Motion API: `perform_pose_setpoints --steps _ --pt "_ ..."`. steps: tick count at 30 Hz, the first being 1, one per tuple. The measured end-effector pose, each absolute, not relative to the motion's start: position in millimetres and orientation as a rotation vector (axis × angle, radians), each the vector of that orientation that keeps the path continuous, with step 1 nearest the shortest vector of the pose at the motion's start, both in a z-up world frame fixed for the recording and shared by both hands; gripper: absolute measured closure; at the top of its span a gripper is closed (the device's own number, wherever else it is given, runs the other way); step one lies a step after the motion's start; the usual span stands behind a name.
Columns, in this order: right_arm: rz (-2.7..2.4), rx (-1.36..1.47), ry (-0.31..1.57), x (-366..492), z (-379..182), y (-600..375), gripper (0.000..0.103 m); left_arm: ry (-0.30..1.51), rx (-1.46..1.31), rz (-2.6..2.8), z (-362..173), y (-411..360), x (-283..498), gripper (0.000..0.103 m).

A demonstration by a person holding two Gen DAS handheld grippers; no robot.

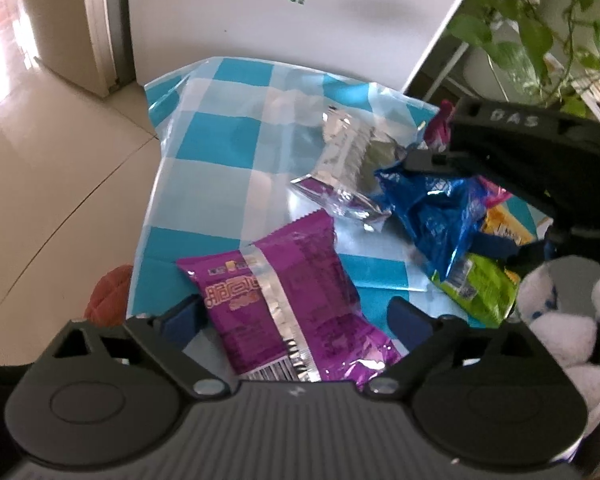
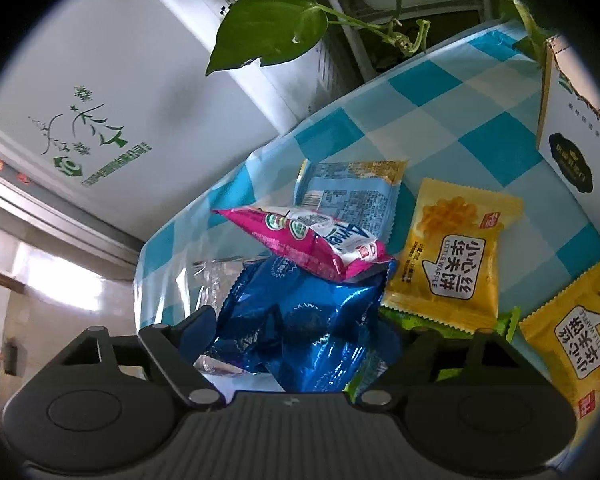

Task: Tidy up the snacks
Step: 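Grasp the blue bag with the right gripper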

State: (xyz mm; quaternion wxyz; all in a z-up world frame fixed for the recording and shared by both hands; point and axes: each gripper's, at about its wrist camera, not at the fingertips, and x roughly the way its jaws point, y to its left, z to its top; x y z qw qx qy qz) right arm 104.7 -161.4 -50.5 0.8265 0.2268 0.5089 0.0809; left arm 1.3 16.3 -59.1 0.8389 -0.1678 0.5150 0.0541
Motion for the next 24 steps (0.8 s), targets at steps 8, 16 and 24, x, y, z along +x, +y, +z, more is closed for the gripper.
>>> perform_pose_setpoints --steps 8,16,24 --pt "0.171 0.484 1.075 96.1 -42.7 -178.1 0.039 1.113 -0.321 0.114 -61.5 10.1 6.8 0.001" --pt "0.17 0.4 1.09 68.9 -25.0 -192.8 0.043 1.117 -0.267 0.1 -63.6 4.7 5.3 0.001" --pt "0.139 0.36 1.132 30.2 -17.1 -228.7 0.042 1.121 -0.182 0.091 -64.8 -6.9 3.5 0.001"
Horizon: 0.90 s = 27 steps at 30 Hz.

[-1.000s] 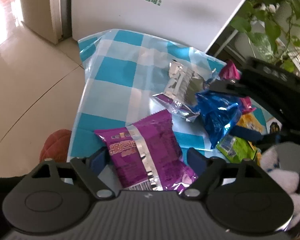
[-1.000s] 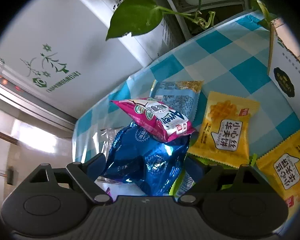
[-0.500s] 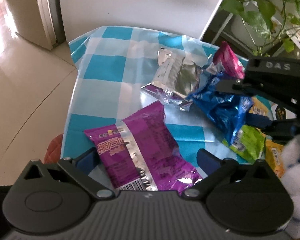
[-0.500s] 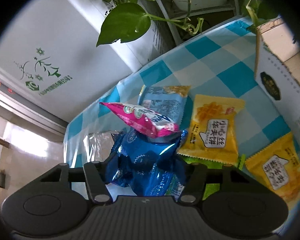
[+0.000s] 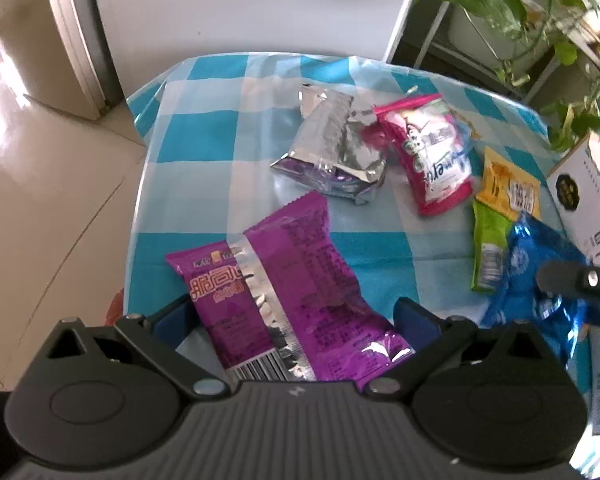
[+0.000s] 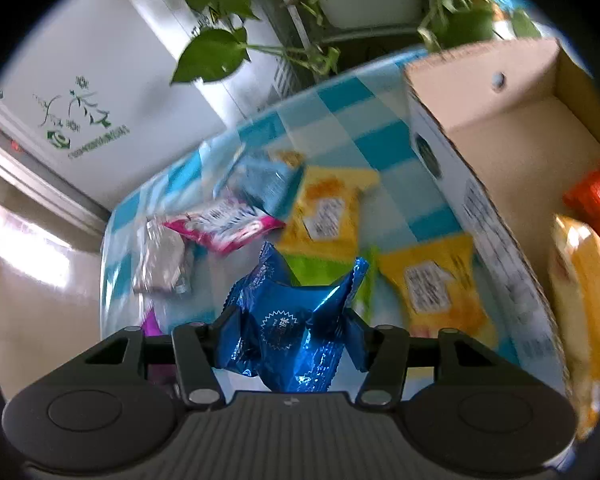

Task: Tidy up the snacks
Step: 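Grasp the blue bag with the right gripper, then grasp the purple bag with the left gripper while the right gripper lifts the blue bag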

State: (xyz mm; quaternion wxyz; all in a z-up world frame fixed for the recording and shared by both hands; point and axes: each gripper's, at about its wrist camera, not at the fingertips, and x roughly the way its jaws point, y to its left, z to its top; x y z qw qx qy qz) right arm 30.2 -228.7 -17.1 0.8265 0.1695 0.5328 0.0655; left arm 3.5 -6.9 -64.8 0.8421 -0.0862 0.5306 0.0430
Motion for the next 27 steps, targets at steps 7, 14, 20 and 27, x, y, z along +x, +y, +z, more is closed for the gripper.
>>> perform_pose_setpoints --steps 7,14,20,27 --pt "0.122 0.379 1.191 27.4 -36.4 -233.8 0.031 1.136 -0.088 0.086 -67.0 -16.2 4.1 0.001" --pt "0.149 0.427 1.213 31.9 -39.7 -227.5 0.018 1.139 -0.164 0.112 -57.7 0.7 1.5 0.001" --pt "0.126 0.423 1.232 35.5 -46.9 -226.9 0.018 1.154 -0.151 0.115 -63.0 -1.9 3.1 0.001" --pt "0.138 0.403 1.232 33.7 -47.6 -226.2 0.018 1.136 -0.109 0.128 -65.6 -11.9 2.9 0.003"
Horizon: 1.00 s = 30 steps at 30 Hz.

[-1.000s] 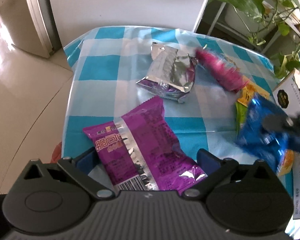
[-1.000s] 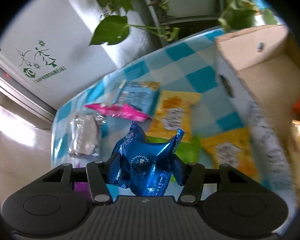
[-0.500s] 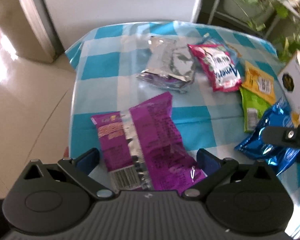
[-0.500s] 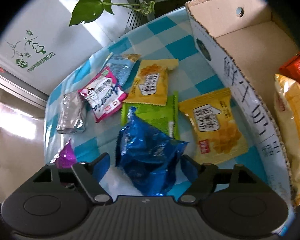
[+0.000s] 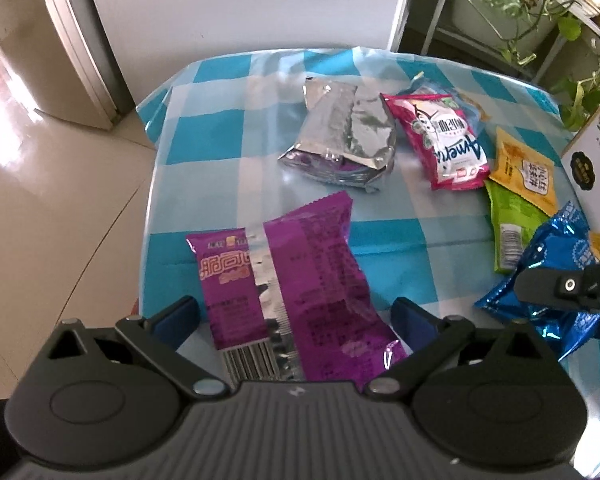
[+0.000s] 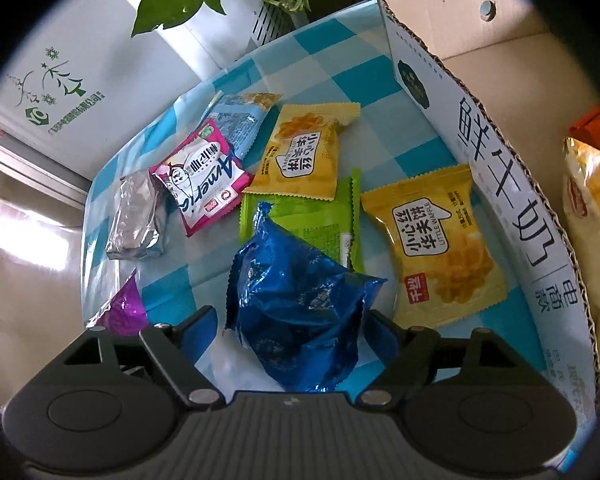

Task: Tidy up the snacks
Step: 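Grasp the purple bag with the left gripper while the right gripper lifts the blue bag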

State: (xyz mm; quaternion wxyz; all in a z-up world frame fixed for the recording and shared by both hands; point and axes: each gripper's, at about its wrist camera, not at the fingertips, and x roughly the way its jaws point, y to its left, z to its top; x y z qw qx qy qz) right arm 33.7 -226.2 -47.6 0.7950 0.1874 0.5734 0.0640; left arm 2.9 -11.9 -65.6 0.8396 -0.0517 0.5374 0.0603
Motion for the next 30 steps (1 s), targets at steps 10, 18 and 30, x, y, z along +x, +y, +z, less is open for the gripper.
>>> perform_pose_setpoints --steps 10,18,30 --pt "0.148 0.379 1.208 30.4 -43.2 -229.2 0.039 1.082 -0.175 0.13 -56.6 -2.0 -1.5 0.026" --pt "0.196 0.308 1.156 26.8 -30.1 -221.2 0.039 1.064 -0.242 0.105 -53.5 2.0 -9.4 0.03" --pt "0.248 0.277 1.13 21.7 -19.3 -218.7 0.039 0.984 -0.284 0.109 -39.4 4.4 -28.7 0.031"
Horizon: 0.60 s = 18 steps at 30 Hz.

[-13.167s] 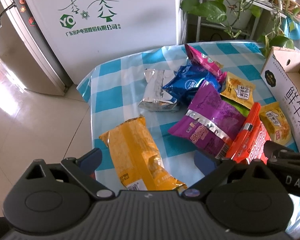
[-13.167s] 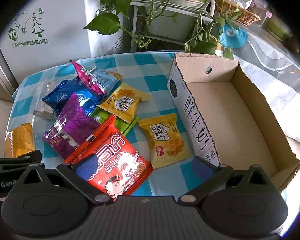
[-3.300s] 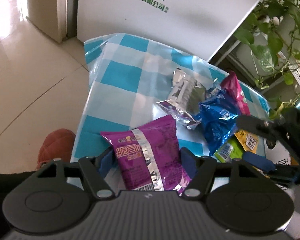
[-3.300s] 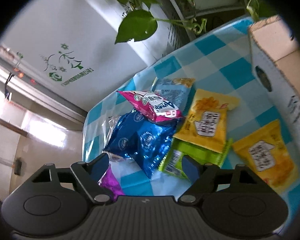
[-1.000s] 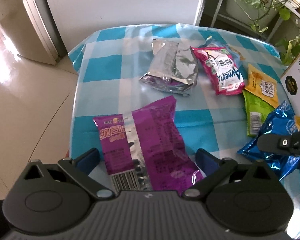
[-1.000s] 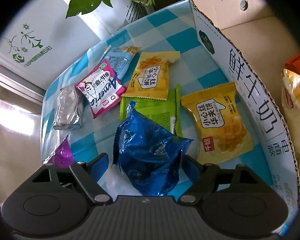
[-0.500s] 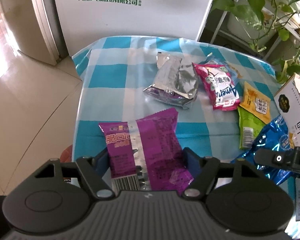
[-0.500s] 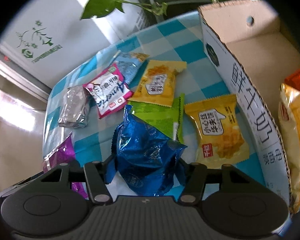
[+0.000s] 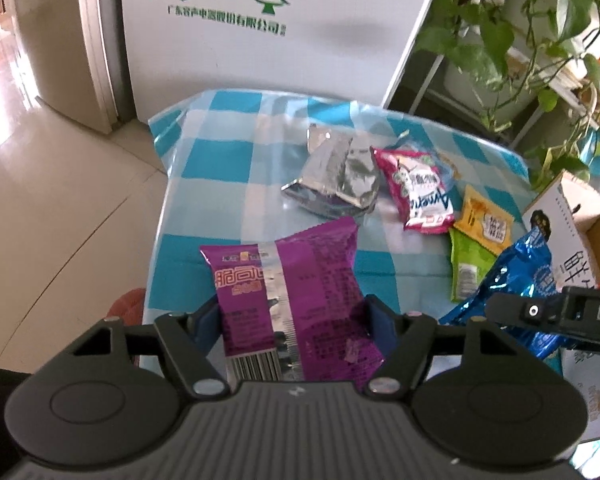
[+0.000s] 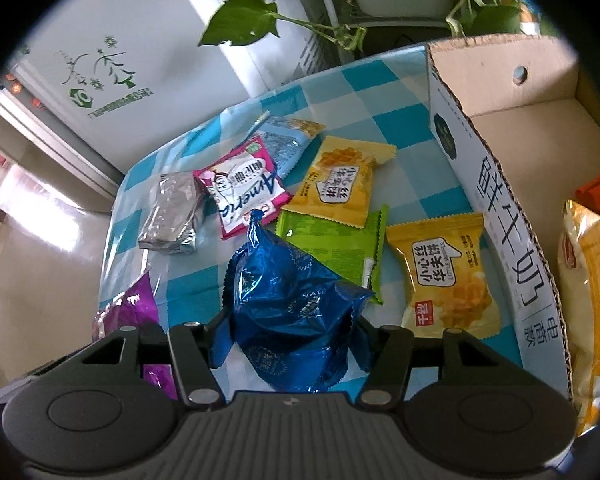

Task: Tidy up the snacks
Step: 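Grasp the purple bag with the left gripper while the right gripper lifts the blue bag, then carry the blue bag and purple bag into the cardboard box and open both grippers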

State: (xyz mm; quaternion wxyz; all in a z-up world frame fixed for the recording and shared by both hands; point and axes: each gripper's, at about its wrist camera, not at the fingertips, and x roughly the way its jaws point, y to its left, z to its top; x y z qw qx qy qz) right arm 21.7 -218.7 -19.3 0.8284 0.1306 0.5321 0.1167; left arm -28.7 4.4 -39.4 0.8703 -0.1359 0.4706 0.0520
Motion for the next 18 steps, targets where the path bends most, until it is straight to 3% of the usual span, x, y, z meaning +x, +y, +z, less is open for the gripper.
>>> perform_pose_setpoints --steps 18 --pt "0.25 0.323 0.967 15.8 29.9 -257.5 0.039 0.938 -0.342 0.035 -15.0 -21.6 -37.7 0.031"
